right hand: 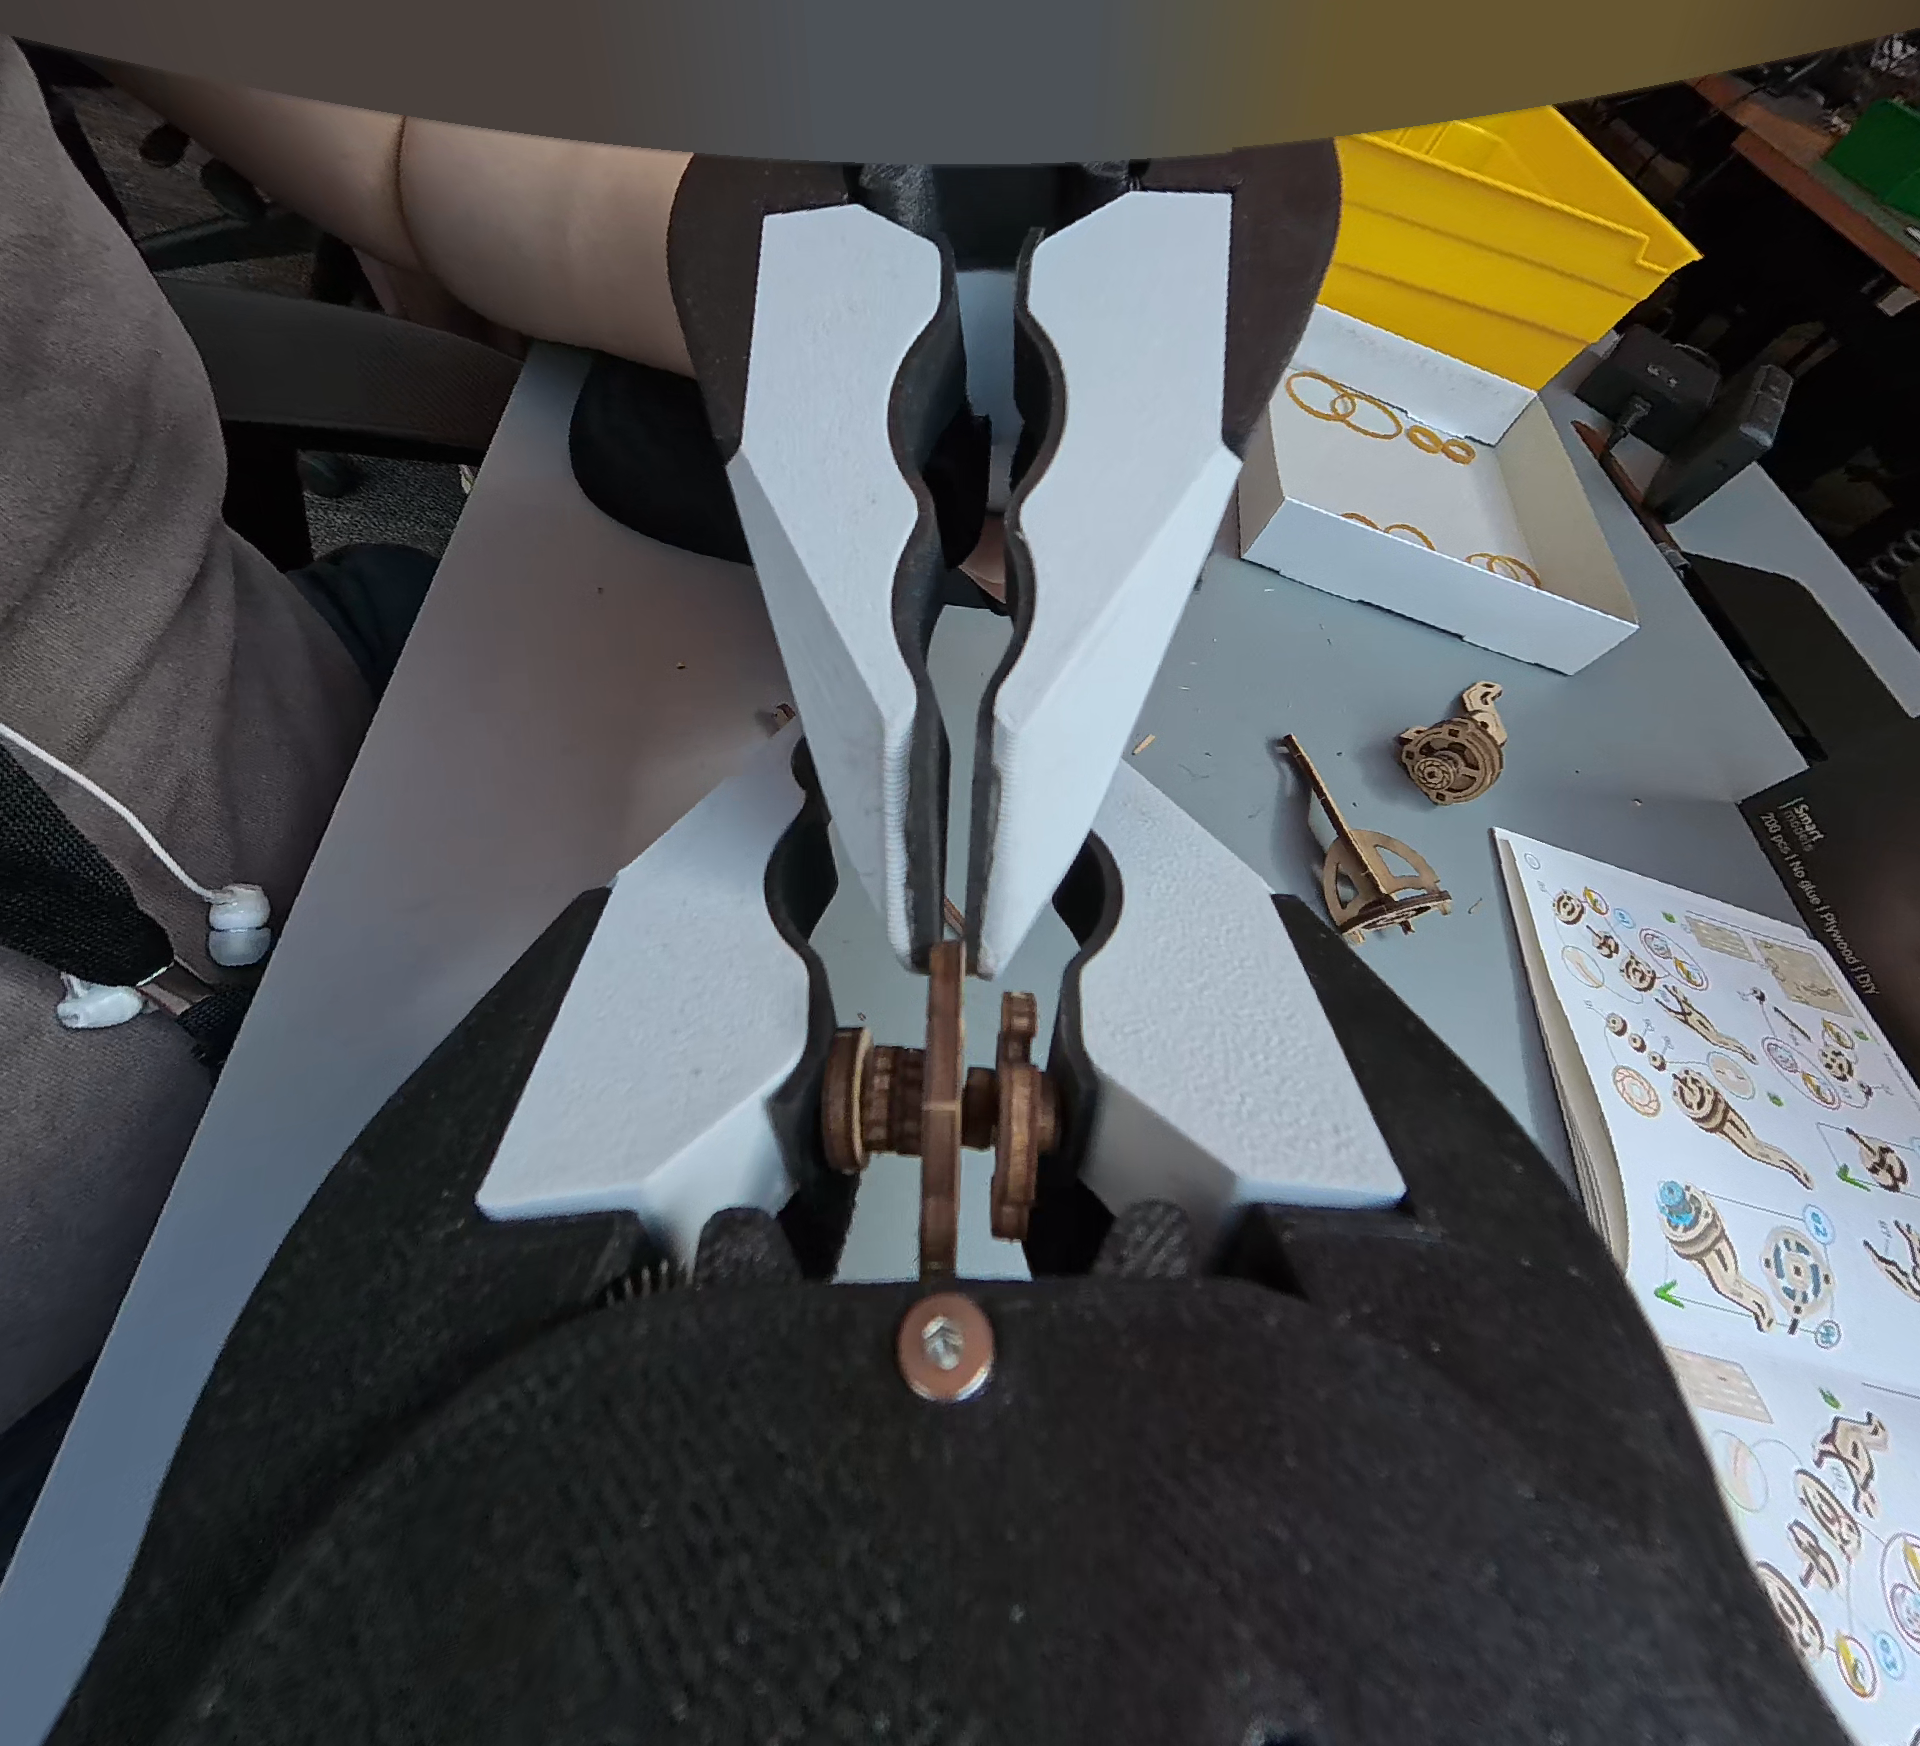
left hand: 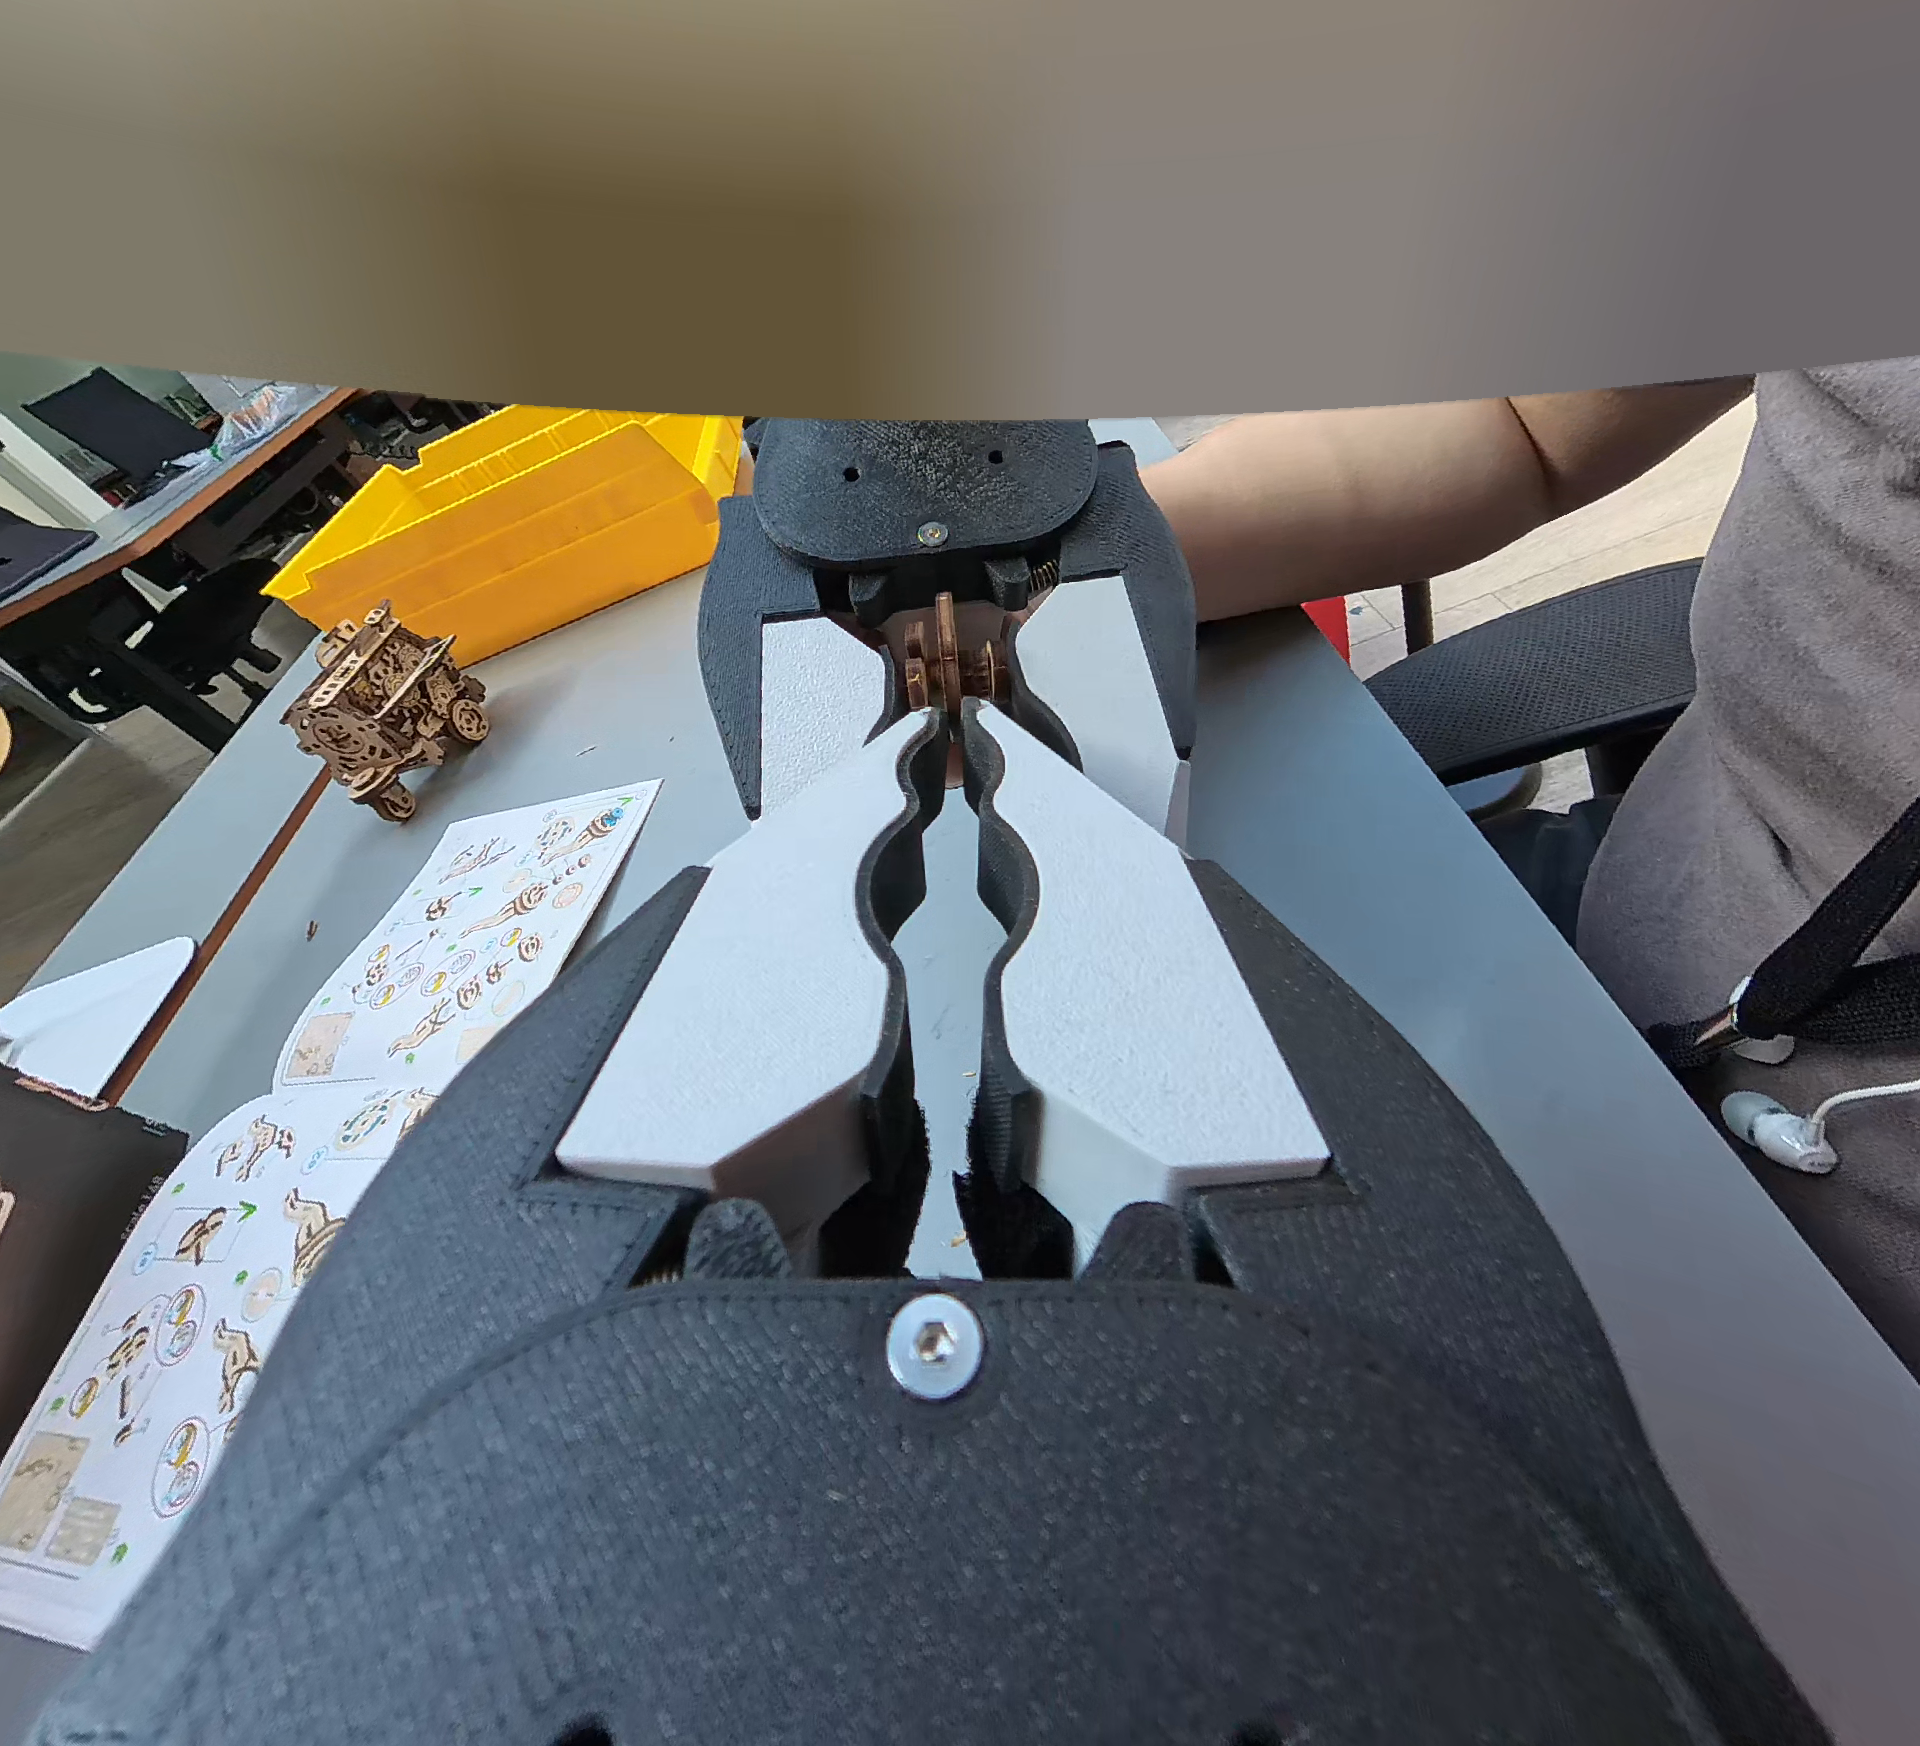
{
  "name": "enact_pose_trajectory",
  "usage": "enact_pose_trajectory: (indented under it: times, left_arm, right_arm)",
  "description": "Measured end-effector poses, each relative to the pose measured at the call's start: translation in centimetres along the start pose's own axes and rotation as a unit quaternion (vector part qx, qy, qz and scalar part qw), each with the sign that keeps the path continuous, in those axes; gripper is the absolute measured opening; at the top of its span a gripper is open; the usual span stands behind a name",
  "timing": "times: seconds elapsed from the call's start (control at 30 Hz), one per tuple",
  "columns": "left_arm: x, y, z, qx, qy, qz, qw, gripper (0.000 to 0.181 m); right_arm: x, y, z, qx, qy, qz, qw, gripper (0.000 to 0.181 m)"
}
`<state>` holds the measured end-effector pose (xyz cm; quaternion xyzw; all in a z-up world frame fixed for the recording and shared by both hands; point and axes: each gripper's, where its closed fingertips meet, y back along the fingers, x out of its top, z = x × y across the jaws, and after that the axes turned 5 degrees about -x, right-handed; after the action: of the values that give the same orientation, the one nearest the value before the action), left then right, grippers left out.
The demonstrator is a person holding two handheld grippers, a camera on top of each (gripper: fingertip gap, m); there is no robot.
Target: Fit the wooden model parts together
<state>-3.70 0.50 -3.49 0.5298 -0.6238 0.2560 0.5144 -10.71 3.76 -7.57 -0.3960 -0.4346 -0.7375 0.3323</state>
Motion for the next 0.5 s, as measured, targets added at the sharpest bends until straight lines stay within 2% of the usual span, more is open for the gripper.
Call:
enact_pose_trajectory:
  times: [0.5]
  left_arm:
    - [-1.3, -0.2, 0.2, 0.005, -0.040, -0.034, 0.999, 0.000]
  right_arm:
    - [-1.2, -0.5, 0.0, 0.001, 0.016, -0.023, 1.000, 0.040]
